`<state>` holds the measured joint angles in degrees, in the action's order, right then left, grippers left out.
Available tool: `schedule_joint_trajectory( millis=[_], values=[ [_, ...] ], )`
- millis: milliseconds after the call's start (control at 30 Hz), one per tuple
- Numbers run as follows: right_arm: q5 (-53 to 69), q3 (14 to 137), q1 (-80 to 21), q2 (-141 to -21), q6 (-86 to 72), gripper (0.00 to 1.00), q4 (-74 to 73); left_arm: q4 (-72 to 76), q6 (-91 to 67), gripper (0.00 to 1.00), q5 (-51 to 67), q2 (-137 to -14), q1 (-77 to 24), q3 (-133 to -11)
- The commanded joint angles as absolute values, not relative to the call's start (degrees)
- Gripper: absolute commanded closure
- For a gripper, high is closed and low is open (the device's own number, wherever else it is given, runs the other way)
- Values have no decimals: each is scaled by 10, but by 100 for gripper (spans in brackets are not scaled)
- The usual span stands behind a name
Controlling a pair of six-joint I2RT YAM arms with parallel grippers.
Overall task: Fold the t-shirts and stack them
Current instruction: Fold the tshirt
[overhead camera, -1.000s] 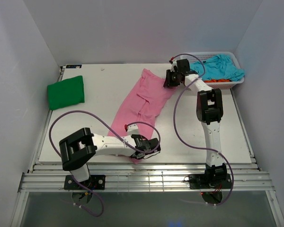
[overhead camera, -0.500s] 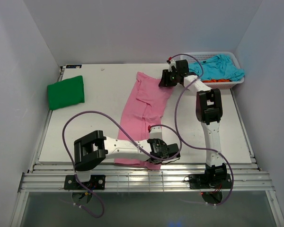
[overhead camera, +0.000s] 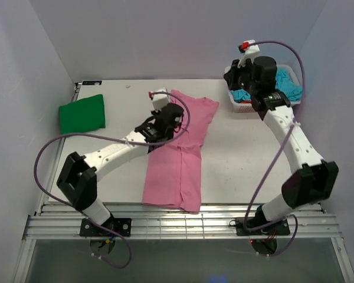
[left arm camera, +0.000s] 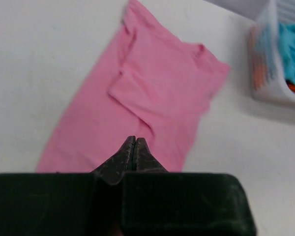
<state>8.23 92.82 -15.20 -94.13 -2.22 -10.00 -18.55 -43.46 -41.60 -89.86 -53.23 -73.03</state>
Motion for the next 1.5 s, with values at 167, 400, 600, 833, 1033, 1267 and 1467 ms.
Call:
schedule_joint_trajectory(
  millis=[167,400,600,833,1033,1267,1467],
  values=[
    [-48,656,-244,-668,-58,92,-108,-65,-251,100,-184,-1160,-367,-876],
    [-120,594,-299,-548,-71,92,-177,-38,-245,100,-119,-1262,-364,-970],
    [-119,531,-308,-512,-86,92,-191,22,-245,100,-88,-1274,-364,-947],
    [-119,505,-325,-512,-101,92,-194,-32,-244,100,-110,-1327,-360,-1004],
    [-127,506,-332,-511,-111,92,-199,-44,-258,100,-88,-1360,-346,-1022],
    [-136,514,-339,-508,-122,92,-204,-93,-297,100,-109,-1397,-318,-1066],
    [-143,513,-345,-518,-126,92,-204,-103,-334,100,-109,-1412,-278,-1069]
  ],
)
